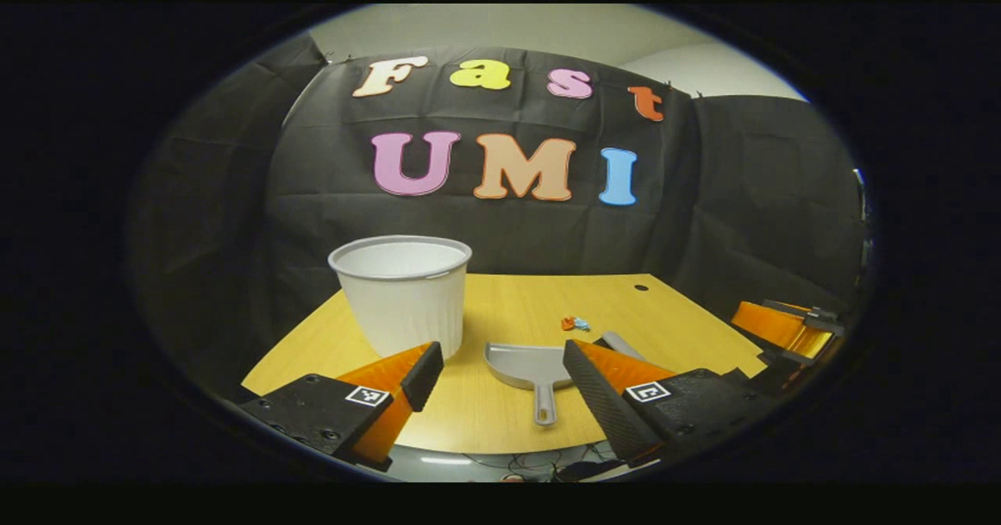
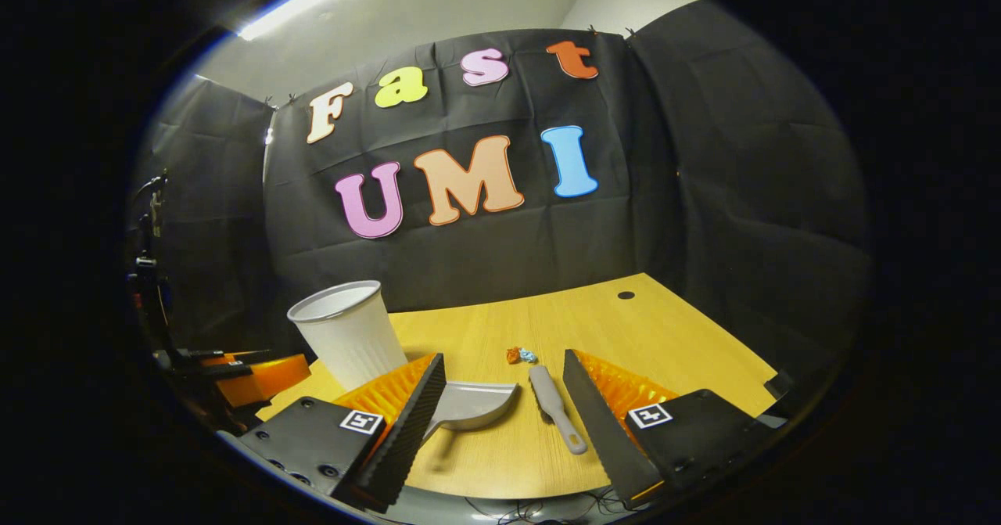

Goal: Pick up the small broom and dustpan from the desktop, sweep the trash into the dustpan with the broom, and then empty the trash into the garbage bin.

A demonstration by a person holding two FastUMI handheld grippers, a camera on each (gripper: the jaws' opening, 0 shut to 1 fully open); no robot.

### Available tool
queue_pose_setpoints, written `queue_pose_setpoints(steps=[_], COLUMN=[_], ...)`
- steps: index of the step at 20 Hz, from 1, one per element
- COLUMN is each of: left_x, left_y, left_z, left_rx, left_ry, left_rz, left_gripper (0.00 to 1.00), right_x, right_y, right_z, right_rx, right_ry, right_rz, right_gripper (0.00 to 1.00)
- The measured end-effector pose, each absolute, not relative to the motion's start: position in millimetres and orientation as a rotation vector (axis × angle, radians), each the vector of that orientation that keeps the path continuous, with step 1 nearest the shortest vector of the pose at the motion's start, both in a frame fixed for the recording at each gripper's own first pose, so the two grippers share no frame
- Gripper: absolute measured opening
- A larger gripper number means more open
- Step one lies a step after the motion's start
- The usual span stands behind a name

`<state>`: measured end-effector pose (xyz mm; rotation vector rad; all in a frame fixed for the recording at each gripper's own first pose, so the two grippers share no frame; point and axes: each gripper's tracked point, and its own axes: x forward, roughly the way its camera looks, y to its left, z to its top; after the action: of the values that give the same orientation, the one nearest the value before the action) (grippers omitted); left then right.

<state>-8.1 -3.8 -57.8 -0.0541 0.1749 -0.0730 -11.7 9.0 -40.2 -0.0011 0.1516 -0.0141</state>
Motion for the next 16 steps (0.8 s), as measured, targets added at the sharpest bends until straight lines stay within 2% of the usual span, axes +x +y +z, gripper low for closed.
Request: queue_pose_setpoints(steps=[6, 10, 12, 13, 14, 16], left_x=[5.0, 19.3, 29.2, 36.6, 44.0, 56.4], left_y=[-32.5, -55.7, -65.8, -68.3, -72.5, -74.9], left_z=[-54.8, -81.3, -105.8, -118.3, -132.5, -162.8], left_rx=[-0.042, -0.049, -0.069, -0.076, -0.079, -0.094], left_ry=[0.217, 0.292, 0.365, 0.403, 0.45, 0.555], left_rz=[-0.07, -0.113, -0.144, -0.147, -0.145, -0.144], left_gripper=[0.94, 0.95, 0.94, 1.0, 0.94, 0.95], right_x=[14.7, 30.8, 37.6, 41.3, 44.8, 60.4], right_y=[-23.3, -42.0, -49.7, -55.5, -60.9, -58.7], right_z=[-35.8, -65.3, -86.8, -95.5, -104.4, -123.2], right_rx=[0.025, 0.017, -0.006, -0.018, -0.026, -0.03], right_ry=[0.197, 0.314, 0.403, 0.435, 0.468, 0.542], right_rz=[-0.001, 0.003, 0.01, 0.004, 0.005, 0.019], right_gripper=[0.97, 0.98, 0.98, 0.98, 0.98, 0.98])
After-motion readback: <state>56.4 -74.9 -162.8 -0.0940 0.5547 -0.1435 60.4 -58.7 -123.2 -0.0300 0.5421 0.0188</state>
